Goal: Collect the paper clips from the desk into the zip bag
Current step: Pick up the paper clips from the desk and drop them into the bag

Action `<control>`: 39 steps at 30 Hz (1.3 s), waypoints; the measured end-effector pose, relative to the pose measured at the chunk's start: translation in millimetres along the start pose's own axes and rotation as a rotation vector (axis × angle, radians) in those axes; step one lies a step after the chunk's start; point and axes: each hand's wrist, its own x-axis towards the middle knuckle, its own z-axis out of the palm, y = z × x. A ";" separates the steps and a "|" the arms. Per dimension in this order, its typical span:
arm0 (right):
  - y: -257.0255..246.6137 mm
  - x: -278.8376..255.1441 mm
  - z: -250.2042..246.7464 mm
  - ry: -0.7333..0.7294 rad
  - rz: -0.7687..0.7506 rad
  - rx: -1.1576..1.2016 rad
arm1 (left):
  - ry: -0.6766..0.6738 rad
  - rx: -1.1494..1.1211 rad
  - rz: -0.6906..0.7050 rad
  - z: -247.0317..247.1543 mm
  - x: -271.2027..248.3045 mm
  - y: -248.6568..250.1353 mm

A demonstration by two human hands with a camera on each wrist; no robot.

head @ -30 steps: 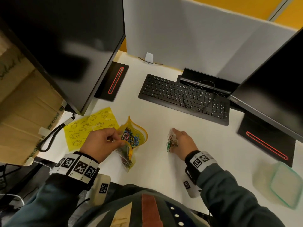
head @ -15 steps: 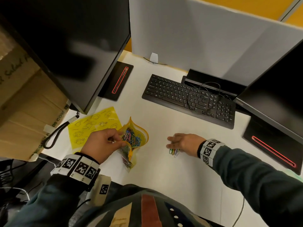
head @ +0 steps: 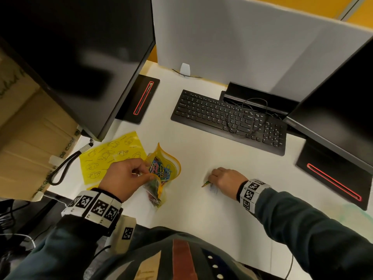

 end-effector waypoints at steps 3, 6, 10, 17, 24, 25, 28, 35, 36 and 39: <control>-6.9 1.1 -2.0 0.107 0.069 0.119 | -0.019 0.001 0.012 1.4 0.4 4.2; -6.5 -1.6 -5.0 0.078 0.246 0.330 | -0.036 -0.002 0.047 2.0 -0.3 9.3; -15.7 -9.4 -31.4 0.336 0.417 0.594 | -0.049 -0.015 0.086 3.6 5.1 8.4; -45.8 11.1 -121.3 0.483 0.168 0.325 | -0.071 0.018 0.158 14.6 16.2 28.8; -46.3 10.5 -127.6 0.341 0.175 0.531 | -0.088 0.037 0.165 17.4 25.5 34.7; -37.6 4.5 -118.5 0.404 0.263 0.608 | -0.082 0.041 0.152 16.5 26.2 32.9; -9.9 -15.6 -79.7 0.334 0.554 0.643 | -0.062 -0.010 0.106 14.9 28.6 26.9; -19.6 -22.3 -21.1 -0.042 0.664 0.671 | -0.097 -0.105 0.066 19.4 26.6 29.8; -23.5 -17.3 -20.3 -0.047 0.674 0.671 | -0.097 -0.104 0.069 20.0 27.6 29.4; -34.1 -3.9 -18.9 -0.012 0.670 0.586 | -0.104 -0.095 0.076 20.8 30.1 29.0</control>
